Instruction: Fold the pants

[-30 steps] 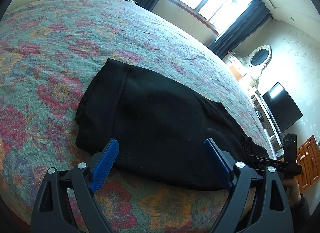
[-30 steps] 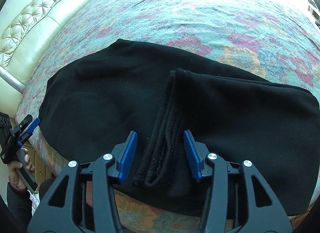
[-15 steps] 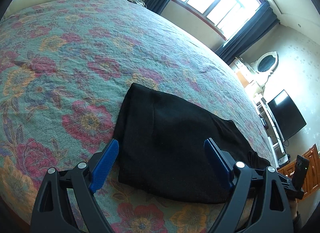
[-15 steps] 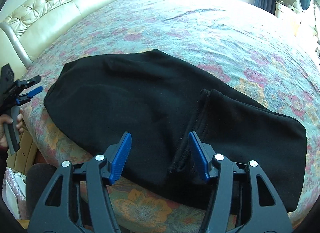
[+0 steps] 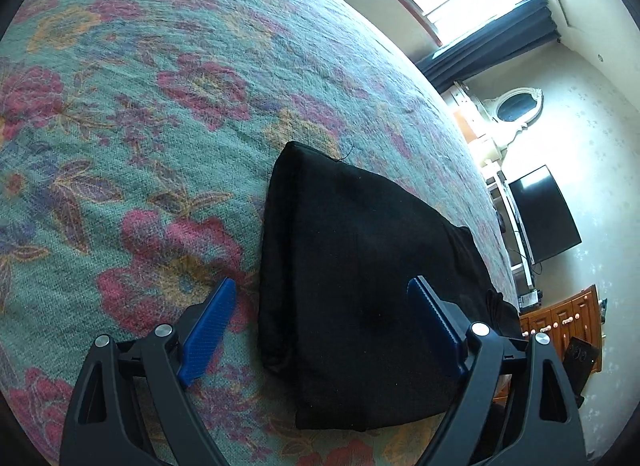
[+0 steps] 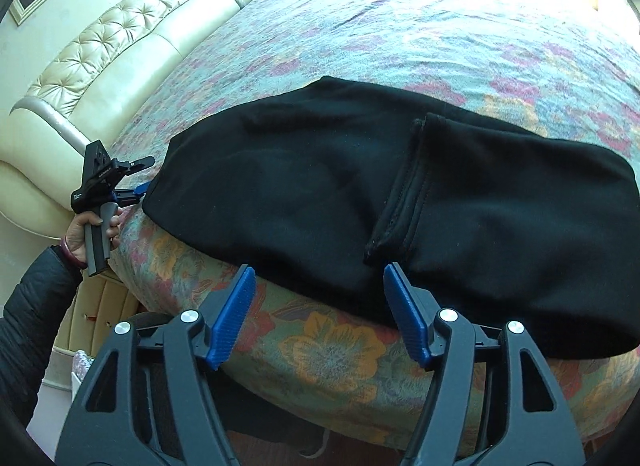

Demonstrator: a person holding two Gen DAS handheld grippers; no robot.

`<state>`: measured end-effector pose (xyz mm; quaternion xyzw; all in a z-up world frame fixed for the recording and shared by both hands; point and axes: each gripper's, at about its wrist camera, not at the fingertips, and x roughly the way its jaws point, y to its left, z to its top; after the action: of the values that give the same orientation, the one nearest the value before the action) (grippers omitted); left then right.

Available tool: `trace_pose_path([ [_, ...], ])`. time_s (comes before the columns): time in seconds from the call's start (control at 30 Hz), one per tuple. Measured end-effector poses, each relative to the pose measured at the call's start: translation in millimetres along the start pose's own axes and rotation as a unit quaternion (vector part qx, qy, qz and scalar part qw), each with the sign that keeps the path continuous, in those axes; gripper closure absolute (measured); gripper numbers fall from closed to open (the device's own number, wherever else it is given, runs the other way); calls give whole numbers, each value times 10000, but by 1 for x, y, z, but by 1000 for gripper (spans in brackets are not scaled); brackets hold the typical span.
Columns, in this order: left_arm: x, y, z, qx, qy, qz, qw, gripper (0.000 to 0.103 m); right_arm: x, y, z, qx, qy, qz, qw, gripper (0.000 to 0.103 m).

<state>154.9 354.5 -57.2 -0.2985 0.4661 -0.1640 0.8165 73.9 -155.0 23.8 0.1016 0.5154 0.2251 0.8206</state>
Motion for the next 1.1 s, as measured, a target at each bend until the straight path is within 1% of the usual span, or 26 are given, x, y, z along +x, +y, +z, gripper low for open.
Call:
trace_pose_path([
  [0.1, 1, -3, -1, 166, 170, -109, 9997, 17, 3, -1, -9, 120, 108, 133, 9998, 36],
  [0.2, 5, -2, 0, -17, 362, -667, 9971, 17, 8, -2, -15, 201, 224, 271, 9992, 36],
  [0.23, 8, -3, 0, -66, 438, -785, 9959, 17, 10, -2, -15, 213, 244, 296, 9990, 36],
  [0.3, 13, -7, 0, 6, 519, -882, 9948, 17, 12, -1, -17, 213, 274, 309, 9989, 36],
  [0.37, 16, -7, 2, -46, 558, -1050, 9929, 17, 15, 1, -18, 218, 299, 351, 9987, 36],
  [0.47, 20, -3, 7, -113, 684, -1122, 9913, 16, 16, 4, -20, 181, 340, 354, 9986, 36],
  [0.57, 21, -4, 8, 133, 827, -1177, 9895, 16, 16, 4, -22, 199, 353, 374, 9985, 35],
  [0.7, 28, -11, 12, 50, 888, -995, 9910, 16, 20, 2, -23, 282, 401, 454, 9978, 35],
  [0.77, 29, -17, 12, 199, 913, -833, 9921, 16, 24, 1, -24, 297, 469, 465, 9974, 35],
  [0.8, 31, -22, 11, 381, 943, -736, 9921, 19, 26, 0, -25, 310, 502, 473, 9971, 35],
  [0.83, 32, -27, 10, 573, 976, -569, 9919, 41, 26, -1, -26, 330, 522, 483, 9969, 35],
  [0.87, 35, -28, 9, 632, 1007, -323, 9924, 75, 28, -3, -26, 355, 530, 480, 9968, 35],
  [0.9, 36, -22, 8, 452, 1052, -292, 9930, 80, 28, -4, -27, 384, 521, 472, 9968, 35],
  [0.93, 37, -19, 8, 256, 1023, -374, 9937, 81, 27, -6, -28, 417, 498, 462, 9968, 35],
  [1.1, 31, -29, 8, 324, 893, -186, 9953, 85, 21, -11, -27, 474, 409, 428, 9971, 35],
])
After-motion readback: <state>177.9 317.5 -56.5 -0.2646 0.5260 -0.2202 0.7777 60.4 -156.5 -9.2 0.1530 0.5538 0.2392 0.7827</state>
